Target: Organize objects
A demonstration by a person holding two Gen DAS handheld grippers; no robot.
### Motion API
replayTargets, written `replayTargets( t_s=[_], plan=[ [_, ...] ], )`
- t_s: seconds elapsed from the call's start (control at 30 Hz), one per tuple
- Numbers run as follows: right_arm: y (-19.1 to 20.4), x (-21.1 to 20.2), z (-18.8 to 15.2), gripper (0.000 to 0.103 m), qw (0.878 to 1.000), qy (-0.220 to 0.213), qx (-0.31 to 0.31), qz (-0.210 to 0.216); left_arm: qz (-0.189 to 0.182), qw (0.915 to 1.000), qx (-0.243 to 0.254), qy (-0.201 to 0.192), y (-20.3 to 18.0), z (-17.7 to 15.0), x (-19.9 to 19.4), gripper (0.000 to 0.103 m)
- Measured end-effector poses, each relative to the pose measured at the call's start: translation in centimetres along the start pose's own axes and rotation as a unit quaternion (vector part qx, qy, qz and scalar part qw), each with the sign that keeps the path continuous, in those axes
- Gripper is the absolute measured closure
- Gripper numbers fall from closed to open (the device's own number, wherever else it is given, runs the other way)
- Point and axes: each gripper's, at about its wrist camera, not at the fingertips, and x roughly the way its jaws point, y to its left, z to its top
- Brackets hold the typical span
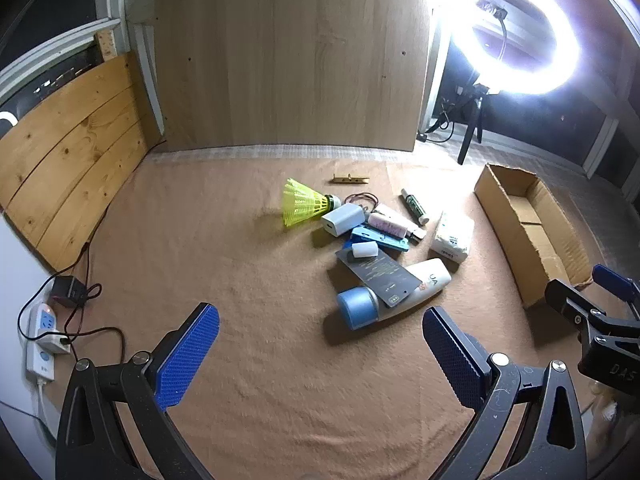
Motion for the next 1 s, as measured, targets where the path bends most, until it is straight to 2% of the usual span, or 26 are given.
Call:
replayTargets(
  t_s=[0.27,0.33,0.4,0.47,0.57,0.7,0.9,1.0],
  plan=[
    [0.5,3.4,1.3,0.001,0.999,0.025,-0.021,0.029,-0.002,0.9997,-0.004,0.024,0.6,0.6,3.6,0.0],
    [0.4,4.5,1.7,0.007,0.998,0.037,-0.019,0.041,-0.004,0.9995,-0.006,0.03,0.7,0.7,4.7,0.0],
    [0.3,5.8,2.0,0.023,0.997,0.054,-0.015,0.052,0.0,0.9993,-0.005,0.037,0.7,0.8,5.8,0.001],
    [0.4,7.1,2.4,0.035,0.995,0.071,-0.013,0.063,-0.002,0.9991,-0.006,0.043,0.8,0.9,6.7,0.005],
    [0.4,9.0,2.6,0.044,0.992,0.093,-0.011,0.081,-0.004,0.9983,-0.011,0.057,0.9,0.9,8.4,0.015],
    [0.7,11.6,2.8,0.06,0.987,0.129,-0.006,0.101,-0.008,0.9968,-0.017,0.077,1.0,0.8,10.5,0.035],
    [1.4,14.2,3.4,0.062,0.981,0.158,-0.008,0.116,-0.02,0.9943,-0.037,0.098,1.7,0.9,13.1,0.048],
    [2.1,15.4,3.6,0.064,0.979,0.169,-0.018,0.116,-0.028,0.9925,-0.051,0.107,2.1,1.1,14.4,0.05]
  ],
)
